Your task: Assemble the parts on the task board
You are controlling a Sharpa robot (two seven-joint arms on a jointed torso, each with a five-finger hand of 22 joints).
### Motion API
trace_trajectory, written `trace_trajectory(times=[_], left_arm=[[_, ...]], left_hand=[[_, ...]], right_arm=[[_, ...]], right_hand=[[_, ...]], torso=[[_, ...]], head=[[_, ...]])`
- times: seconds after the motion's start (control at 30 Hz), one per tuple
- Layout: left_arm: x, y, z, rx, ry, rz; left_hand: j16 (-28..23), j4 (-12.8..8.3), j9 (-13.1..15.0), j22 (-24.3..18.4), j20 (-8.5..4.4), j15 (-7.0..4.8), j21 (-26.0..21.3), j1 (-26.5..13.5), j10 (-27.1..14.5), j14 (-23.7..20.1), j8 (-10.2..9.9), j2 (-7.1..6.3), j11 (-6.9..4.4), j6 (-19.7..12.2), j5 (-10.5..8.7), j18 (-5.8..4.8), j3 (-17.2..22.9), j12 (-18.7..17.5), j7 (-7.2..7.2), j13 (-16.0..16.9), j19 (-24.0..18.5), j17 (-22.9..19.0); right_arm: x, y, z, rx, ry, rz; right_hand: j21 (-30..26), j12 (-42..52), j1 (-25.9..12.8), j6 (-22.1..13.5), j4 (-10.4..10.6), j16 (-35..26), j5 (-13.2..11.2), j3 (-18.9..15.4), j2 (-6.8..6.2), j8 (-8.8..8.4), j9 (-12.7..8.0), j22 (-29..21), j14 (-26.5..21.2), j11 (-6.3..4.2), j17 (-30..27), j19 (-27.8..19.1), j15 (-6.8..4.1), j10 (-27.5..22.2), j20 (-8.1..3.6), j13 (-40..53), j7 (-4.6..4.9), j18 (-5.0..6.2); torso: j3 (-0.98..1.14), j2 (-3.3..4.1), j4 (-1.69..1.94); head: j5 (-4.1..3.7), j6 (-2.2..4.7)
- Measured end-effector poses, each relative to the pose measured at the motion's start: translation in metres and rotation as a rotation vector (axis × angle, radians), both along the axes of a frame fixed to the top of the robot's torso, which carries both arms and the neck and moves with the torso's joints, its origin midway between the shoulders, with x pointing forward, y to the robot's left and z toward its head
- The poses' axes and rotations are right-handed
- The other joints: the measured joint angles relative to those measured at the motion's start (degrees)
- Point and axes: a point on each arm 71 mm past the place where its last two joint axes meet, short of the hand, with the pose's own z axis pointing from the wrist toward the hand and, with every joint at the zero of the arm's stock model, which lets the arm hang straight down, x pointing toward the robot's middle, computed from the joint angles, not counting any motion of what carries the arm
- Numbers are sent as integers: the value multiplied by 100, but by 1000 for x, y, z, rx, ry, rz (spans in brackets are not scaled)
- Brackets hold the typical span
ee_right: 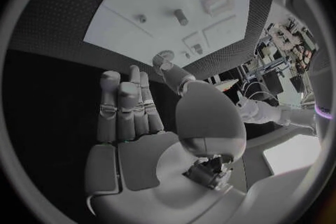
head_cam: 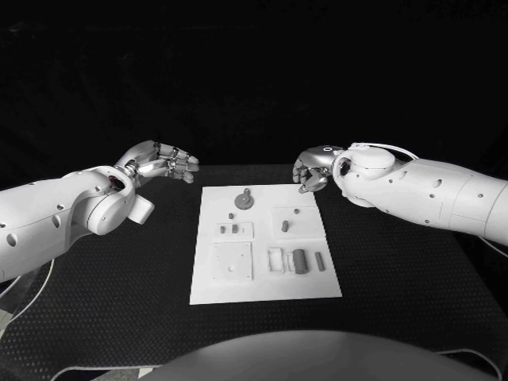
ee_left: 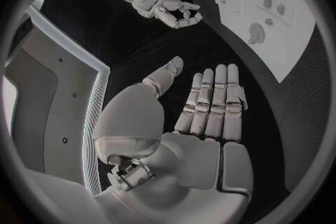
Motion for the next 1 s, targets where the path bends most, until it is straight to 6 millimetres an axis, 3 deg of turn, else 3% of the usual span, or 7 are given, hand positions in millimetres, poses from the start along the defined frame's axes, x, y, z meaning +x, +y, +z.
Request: trace_trajectory(times=[0.23,0.57,1.0], left_arm=[[-1,-3,0,-15,5,1],[-1,-3,0,-21,17,14],[-2,-2,0,-23,20,20]], left_hand=[[-220,1,-31,-115,121,160,1,23,19,-227,0,-22,20,-49,0,-2,-65,-101,49,-85,-249,-7],[-264,17,-36,-143,141,174,1,6,20,-281,0,-39,20,-49,0,-6,-80,-102,49,-105,-309,-9],[-286,17,-36,-150,161,174,0,-1,19,-281,0,-45,20,-49,0,-18,-80,-102,49,-110,-329,-9]], right_arm=[[0,6,-17,-21,19,-12],[-1,2,-34,-38,46,-31],[-5,7,-50,-44,74,-26]], right_hand=[[-1,-218,0,-225,0,0,0,33,0,-47,-84,0,11,44,-13,0,31,-31,1,-125,45,-35],[-23,-330,-47,-221,0,0,0,33,48,17,-92,0,-13,46,-19,8,55,-30,11,-192,94,-62],[-23,-380,-69,-171,0,0,0,33,70,54,-96,0,-13,36,-19,19,55,24,22,-219,142,-84]], torso=[[-11,25,23],[-29,38,75],[-54,53,104]], head=[[-51,0],[-97,0],[-114,0]])
